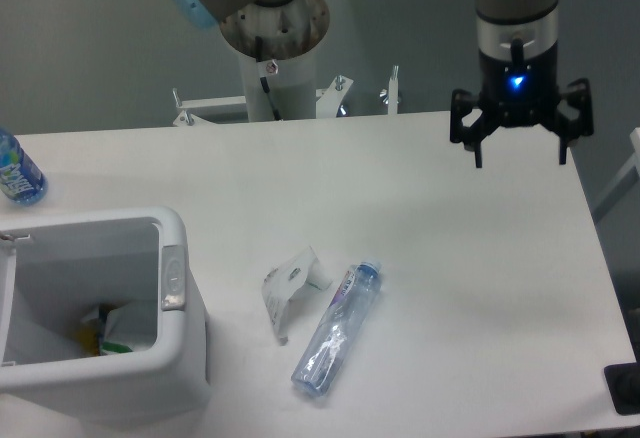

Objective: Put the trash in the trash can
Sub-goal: 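Move the open gripper toward the crumpled clear plastic bag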

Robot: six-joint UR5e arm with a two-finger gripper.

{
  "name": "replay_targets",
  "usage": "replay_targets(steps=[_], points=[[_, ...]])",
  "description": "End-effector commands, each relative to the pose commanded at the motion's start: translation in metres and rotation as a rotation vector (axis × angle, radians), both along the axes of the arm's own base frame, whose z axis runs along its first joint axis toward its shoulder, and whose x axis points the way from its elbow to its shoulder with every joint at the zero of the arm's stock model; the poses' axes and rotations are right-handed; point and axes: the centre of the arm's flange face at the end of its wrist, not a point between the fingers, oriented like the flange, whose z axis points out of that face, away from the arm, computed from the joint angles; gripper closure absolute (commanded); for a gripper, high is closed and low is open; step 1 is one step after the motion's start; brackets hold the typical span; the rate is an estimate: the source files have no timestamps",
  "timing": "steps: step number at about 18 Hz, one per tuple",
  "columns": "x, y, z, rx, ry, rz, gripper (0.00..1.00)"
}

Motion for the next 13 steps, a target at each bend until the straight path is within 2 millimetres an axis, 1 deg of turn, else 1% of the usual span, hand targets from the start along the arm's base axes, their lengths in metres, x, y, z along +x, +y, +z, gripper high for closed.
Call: replay_targets(steps=[3,4,5,8,10,11,13], points=[[0.024,0.021,-0.021,-0.008,-0.034,-0.059,0.0],[0.034,0.029,-0.032,-0.011,-0.053,-0.081,0.0],[0.044,0.035,-0.045,-0.027,-0.072,-0.111,0.0],[0.074,0.054,-0.076,-0.073,-0.118,-0.217,0.0],[0.093,0.068,-0.104,-0.102,-0.163,-0.255,0.0],[0.101,0.074,-0.12,-0.117,-0.189,-0.268,0.0],[0.109,0.083,-0.14,-0.135,-0.22,-0.283,0.0]])
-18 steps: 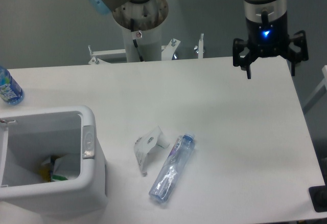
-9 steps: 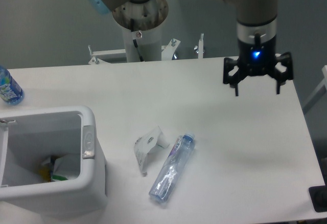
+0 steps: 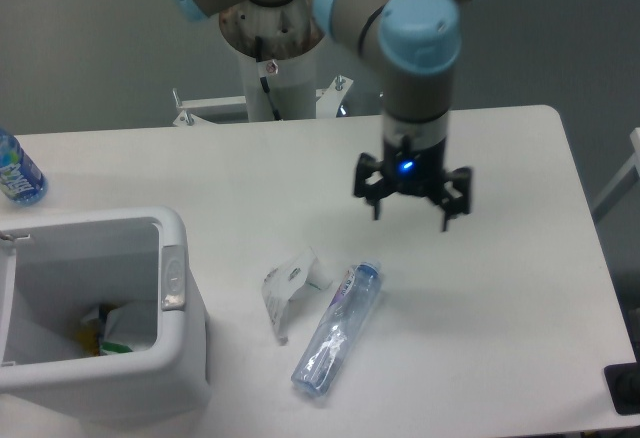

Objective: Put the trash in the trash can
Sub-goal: 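Move the open gripper toward the crumpled clear plastic bag, then lower the gripper onto the crumpled clear plastic bag and close on it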

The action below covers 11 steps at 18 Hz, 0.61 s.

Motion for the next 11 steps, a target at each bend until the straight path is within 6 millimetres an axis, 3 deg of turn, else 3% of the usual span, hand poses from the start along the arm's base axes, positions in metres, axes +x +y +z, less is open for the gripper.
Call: replay_targets(steps=[5,11], points=[[0.024,0.025,-0.038,-0.002,-0.088,-0.048,0.0],[0.041,0.037,-0.075,-0.015,-0.103,-0.034,0.0]])
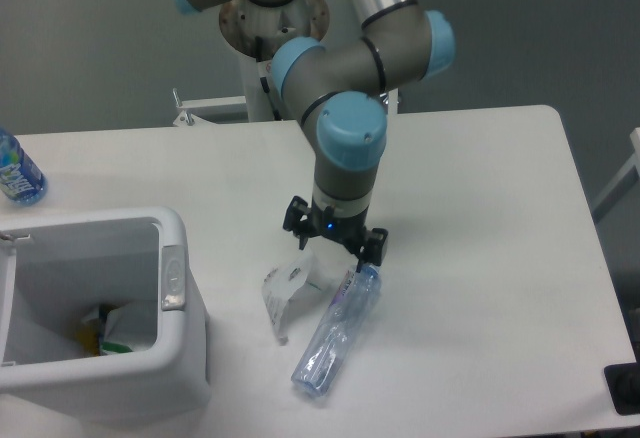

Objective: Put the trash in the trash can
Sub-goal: 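Lower the gripper onto the crumpled clear plastic bag and close on it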

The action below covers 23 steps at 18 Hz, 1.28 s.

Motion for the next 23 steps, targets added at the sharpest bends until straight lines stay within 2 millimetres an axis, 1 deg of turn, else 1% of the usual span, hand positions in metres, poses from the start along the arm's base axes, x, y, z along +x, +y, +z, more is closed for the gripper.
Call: replay_targets(steps=[2,3,6,8,10,12,17,20,22,23], points=[[0.006,0.003,-0.005,-0.003,-0.001,-0.009,0.0],[0.005,0.003,-0.005,0.0,0.004,-0.003,0.05],[0.004,0.004,-0.004,0.008,0.008,0.047,0.49],[0.004,0.005,-0.002,0.009,0.009,0.082,0.74],[0.006,0.003,-0.006,0.002,0.004,0.087,0.97],[0.007,0.002,-0.004,0.005,0.006,0.086,1.0],[0.01,0.002,0.001,0.006,-0.001,0.079,1.0],[0.014,-0.005,0.017,0.014,0.005,0.073,1.0],[0.014,-0.012,0.038,0.025,0.014,0.081,1.0],[0.015,-0.015,0.042,0.02,0.008,0.079,1.0]])
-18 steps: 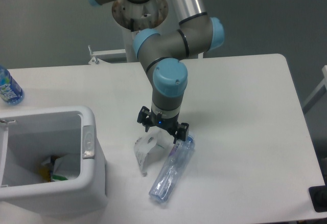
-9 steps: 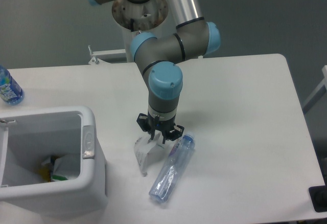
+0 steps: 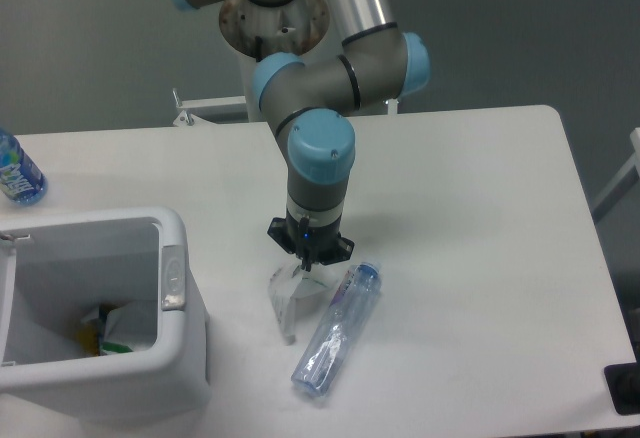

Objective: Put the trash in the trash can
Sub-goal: 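Lower the gripper onto the crumpled clear plastic bag and close on it, then lift the bag and carry it over the white trash bin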

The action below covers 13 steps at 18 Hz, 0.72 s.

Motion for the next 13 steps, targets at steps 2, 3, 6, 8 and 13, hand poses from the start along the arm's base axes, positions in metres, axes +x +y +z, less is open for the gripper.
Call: replay_targets(steps=[2,3,6,8,13], points=[[-0.002,-0.01,0.012,-0.008,-0.013,-0.035,1.0],[-0.002,-0.017,0.025,0.002,-0.015,-0.057,1.0],[-0.002,-0.035,0.072,0.101,-0.047,-0.034,1.0],[-0.005,-0.045,0.11,0.231,-0.068,-0.004,1.0],[-0.025,-0.046,0.204,0.52,-0.135,0.187,1.0]])
